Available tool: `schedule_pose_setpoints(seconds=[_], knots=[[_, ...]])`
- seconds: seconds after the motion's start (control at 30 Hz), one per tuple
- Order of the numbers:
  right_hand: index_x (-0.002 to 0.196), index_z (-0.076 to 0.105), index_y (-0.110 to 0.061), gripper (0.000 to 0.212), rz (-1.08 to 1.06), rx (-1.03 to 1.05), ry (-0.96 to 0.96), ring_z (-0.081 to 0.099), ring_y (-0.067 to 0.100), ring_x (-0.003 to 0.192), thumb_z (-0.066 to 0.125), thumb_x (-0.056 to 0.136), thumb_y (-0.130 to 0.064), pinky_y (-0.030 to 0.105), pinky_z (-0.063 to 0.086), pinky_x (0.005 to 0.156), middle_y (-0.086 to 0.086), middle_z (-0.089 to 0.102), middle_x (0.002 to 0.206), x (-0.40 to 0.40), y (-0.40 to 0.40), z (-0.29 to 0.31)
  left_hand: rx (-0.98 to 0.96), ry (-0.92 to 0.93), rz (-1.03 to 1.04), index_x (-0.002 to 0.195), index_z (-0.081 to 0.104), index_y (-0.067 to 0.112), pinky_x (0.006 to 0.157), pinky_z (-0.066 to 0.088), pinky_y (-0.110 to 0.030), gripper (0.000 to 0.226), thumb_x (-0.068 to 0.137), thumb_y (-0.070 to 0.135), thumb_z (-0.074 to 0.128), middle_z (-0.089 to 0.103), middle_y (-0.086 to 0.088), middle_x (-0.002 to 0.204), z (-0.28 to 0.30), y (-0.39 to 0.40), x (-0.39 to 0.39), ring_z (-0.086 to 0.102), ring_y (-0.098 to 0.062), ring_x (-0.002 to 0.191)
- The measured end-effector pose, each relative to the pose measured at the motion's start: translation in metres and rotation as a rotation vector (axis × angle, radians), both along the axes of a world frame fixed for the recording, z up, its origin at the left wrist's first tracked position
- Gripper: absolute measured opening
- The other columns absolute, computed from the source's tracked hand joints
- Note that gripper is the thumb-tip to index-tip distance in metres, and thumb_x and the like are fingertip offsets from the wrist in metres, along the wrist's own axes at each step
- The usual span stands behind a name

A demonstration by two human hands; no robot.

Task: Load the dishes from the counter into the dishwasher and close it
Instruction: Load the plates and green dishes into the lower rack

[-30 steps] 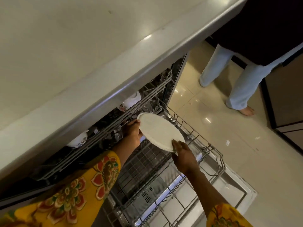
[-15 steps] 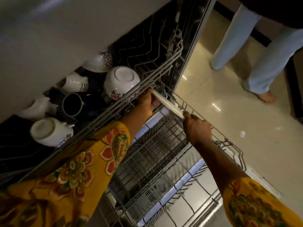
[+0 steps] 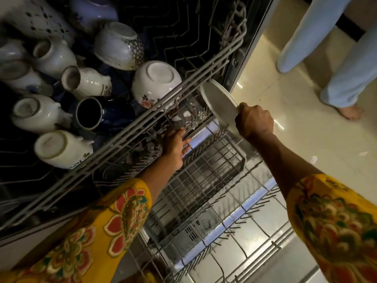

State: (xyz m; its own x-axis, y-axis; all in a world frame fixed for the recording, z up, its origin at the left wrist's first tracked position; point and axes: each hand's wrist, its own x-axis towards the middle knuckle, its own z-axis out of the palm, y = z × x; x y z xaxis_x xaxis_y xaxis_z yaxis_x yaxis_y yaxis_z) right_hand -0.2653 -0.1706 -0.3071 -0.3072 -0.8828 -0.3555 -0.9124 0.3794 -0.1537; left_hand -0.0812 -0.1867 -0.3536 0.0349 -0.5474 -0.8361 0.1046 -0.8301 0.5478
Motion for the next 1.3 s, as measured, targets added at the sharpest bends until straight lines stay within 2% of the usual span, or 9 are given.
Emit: schedule_pose_setpoints(seconds=[0.17,0.3,0.5,0.67,0.77,1.0,1.1,1.2,1.3], knots=[[0.129,0.047,-0.011,0.033,-0.035,0.059,-0.001,0.057,0.038,0.095,0.044,0.097,-0.017,0.037,0.042,0.071,0.020,0.058,0.110,-0.004,-0.018,0.002,0.023,-0.026,-0.011,0.111,0.055,0.019,0.069,0.047,-0.026,0.017,0.101,0.018,0.041,0.054,-0.003,0.130,-0.002,0.010,0.015,0.058,-0.016,0.096],[0.140,0.033,-0.018,0.045,-0.032,0.069,-0.048,0.056,0.037,0.099,0.047,0.097,-0.018,0.037,0.039,0.070,0.021,0.054,0.115,-0.003,-0.023,0.003,0.034,-0.057,0.002,0.123,0.055,0.014,0.075,0.047,-0.030,0.027,0.101,0.018,0.040,0.055,-0.004,0.133,-0.006,0.016,0.026,0.059,-0.018,0.099],[0.149,0.016,-0.032,0.069,-0.091,0.068,-0.117,0.056,0.035,0.098,0.049,0.093,-0.007,0.036,0.042,0.069,0.019,0.055,0.116,0.000,-0.018,0.005,0.033,-0.049,0.001,0.128,0.053,0.010,0.088,0.046,-0.034,0.030,0.101,0.015,0.038,0.053,-0.006,0.136,0.004,0.023,0.031,0.057,-0.024,0.114],[0.143,0.032,-0.017,0.055,-0.128,-0.010,-0.164,0.050,0.038,0.111,0.052,0.091,-0.015,0.044,0.047,0.088,0.019,0.048,0.126,0.006,0.007,0.015,-0.015,-0.058,0.009,0.121,0.058,0.010,0.074,0.048,-0.026,0.026,0.098,0.012,0.046,0.059,-0.006,0.126,0.022,0.030,0.031,0.059,-0.017,0.099],[0.137,0.040,-0.007,0.044,-0.161,-0.014,-0.221,0.050,0.038,0.112,0.047,0.094,-0.014,0.042,0.045,0.092,0.021,0.048,0.126,0.017,0.029,0.021,-0.049,-0.054,-0.009,0.115,0.061,0.012,0.073,0.048,-0.025,0.022,0.096,0.012,0.050,0.063,-0.004,0.119,0.036,0.037,0.032,0.060,-0.013,0.089],[0.139,0.039,-0.009,0.042,0.017,0.039,-0.263,0.053,0.035,0.113,0.042,0.098,-0.020,0.041,0.047,0.095,0.020,0.048,0.130,0.062,0.077,0.061,-0.095,-0.029,0.003,0.119,0.061,0.012,0.065,0.045,-0.021,0.026,0.096,0.014,0.049,0.062,-0.003,0.116,0.088,0.066,0.043,0.057,-0.016,0.098],[0.141,0.037,-0.008,0.043,0.083,0.062,-0.257,0.050,0.036,0.119,0.039,0.099,-0.021,0.042,0.044,0.100,0.022,0.046,0.135,0.084,0.093,0.088,-0.125,-0.026,0.023,0.121,0.060,0.010,0.072,0.047,-0.027,0.027,0.097,0.014,0.047,0.060,-0.004,0.112,0.116,0.084,0.055,0.057,-0.018,0.099],[0.142,0.036,-0.009,0.045,0.148,0.062,-0.231,0.042,0.029,0.130,0.038,0.100,-0.023,0.031,0.033,0.105,0.017,0.047,0.139,0.113,0.114,0.120,-0.167,-0.037,0.043,0.109,0.061,0.015,0.072,0.045,-0.029,0.019,0.097,0.018,0.046,0.059,-0.006,0.103,0.145,0.107,0.078,0.056,-0.020,0.093],[0.140,0.041,-0.009,0.047,0.183,0.044,-0.285,0.047,0.029,0.127,0.042,0.097,-0.028,0.033,0.038,0.104,0.016,0.048,0.139,0.144,0.141,0.145,-0.202,-0.053,0.075,0.095,0.060,0.017,0.071,0.042,-0.031,0.013,0.097,0.021,0.047,0.057,-0.006,0.096,0.180,0.135,0.107,0.053,-0.021,0.088]])
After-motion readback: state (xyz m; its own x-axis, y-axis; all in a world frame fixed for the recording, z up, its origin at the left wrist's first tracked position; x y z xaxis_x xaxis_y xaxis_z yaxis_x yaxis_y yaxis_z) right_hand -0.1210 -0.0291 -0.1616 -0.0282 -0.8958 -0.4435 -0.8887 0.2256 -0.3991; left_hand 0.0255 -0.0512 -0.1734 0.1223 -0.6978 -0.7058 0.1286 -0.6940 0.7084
